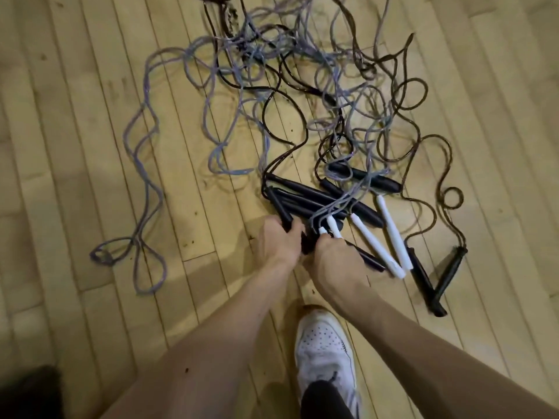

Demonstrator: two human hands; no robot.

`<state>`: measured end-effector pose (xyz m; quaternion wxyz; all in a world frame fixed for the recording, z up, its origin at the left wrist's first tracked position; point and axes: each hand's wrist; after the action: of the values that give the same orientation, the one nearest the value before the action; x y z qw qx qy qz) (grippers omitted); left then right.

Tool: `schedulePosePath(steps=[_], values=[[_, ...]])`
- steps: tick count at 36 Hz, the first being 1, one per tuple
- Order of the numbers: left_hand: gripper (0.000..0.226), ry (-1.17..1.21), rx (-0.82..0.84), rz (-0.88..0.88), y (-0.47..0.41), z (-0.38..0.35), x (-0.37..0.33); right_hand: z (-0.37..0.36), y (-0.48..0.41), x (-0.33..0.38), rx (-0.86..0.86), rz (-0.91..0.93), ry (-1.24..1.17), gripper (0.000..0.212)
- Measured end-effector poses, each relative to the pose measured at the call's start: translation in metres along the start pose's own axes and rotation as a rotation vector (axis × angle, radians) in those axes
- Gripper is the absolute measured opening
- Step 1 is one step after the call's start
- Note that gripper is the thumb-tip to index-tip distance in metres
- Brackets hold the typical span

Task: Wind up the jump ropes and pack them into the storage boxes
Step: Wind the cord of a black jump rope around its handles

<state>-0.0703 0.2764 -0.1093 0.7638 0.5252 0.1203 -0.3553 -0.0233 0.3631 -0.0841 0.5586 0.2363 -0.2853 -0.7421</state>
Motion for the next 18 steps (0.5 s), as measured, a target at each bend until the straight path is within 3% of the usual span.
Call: schedulePosePath(steps=[5,11,14,18], values=[[0.023,-0.084,0.019,-0.096,0.007,0.027,0.014,0.0,0.002,0.0,-0.033,0.047,0.174,0.03],[0.023,-0.075,0.121,-0.167,0.019,0.06,0.032,0.003,-0.003,0.012,-0.151,0.18,0.015,0.04],[0.026,-0.082,0.069,-0.148,0.017,0.066,0.033,0.014,-0.017,0.024,-0.216,0.201,-0.029,0.056],[0.022,0.008,-0.034,-0.085,0.003,0.083,0.034,0.028,-0.031,0.032,-0.193,0.198,0.155,0.044]])
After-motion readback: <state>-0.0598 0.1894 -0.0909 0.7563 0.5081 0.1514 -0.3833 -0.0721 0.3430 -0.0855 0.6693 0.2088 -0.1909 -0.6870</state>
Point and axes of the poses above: each hand's wrist, its own y-axis away from the middle knuckle, its own z-axis out of the back of the hand, x = y × z, and after that the axes turned 8 degrees about y, right-handed
